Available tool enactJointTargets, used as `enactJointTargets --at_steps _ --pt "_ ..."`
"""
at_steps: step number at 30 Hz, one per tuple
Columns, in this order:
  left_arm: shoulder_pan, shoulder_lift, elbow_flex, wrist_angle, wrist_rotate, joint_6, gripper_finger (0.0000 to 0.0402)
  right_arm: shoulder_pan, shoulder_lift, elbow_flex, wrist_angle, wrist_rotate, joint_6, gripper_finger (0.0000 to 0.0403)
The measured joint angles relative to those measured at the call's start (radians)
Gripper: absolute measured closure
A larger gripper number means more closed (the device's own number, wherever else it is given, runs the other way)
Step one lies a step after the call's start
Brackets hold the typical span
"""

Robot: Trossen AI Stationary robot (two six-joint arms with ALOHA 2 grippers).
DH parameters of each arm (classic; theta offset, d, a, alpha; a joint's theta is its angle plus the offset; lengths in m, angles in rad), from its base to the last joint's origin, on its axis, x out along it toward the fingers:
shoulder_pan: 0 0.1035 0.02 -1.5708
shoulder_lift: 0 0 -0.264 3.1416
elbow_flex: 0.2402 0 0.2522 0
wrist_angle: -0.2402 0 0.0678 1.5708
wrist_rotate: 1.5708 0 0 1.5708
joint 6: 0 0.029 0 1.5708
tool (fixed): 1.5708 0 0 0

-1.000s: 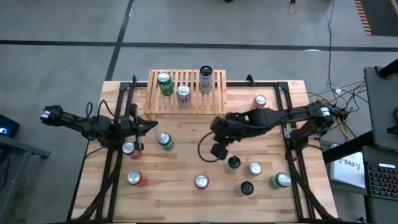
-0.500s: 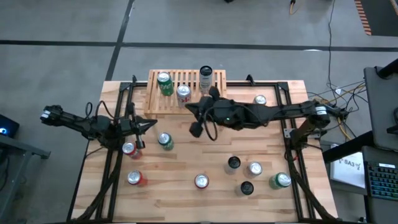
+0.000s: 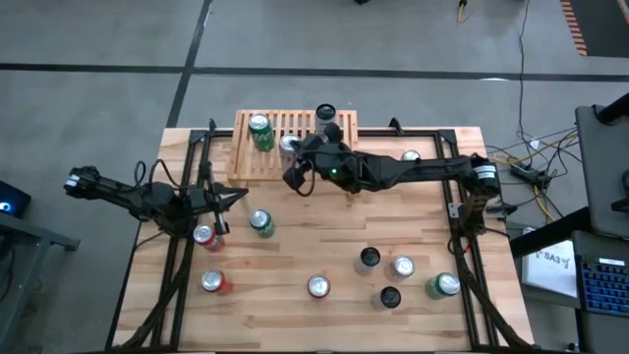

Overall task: Place canned beverage on shelf
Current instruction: Put the bottom green soda can on the shelf

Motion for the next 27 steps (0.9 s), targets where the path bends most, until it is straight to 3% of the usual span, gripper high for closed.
enactJointTargets --at_steps 10,14,19,27 --pt "0.0 0.007 0.0 0.0 0.0 0.012 0.0401 0.062 -0.038 0.0 0.002 -0.004 -0.052 0.0394" --pt "0.0 0.011 0.0 0.02 0.0 0.013 0.0401 0.113 -0.052 0.001 0.003 -0.076 -0.091 0.0394" --pt "0.0 0.018 0.0 0.046 0.001 -0.058 0.0401 0.195 -0.061 0.001 -0.003 -0.186 -0.107 0.0394" --pt "0.0 0.075 0.0 0.044 0.002 -0.173 0.0402 0.291 -0.06 0.001 -0.08 -0.193 -0.263 0.0394"
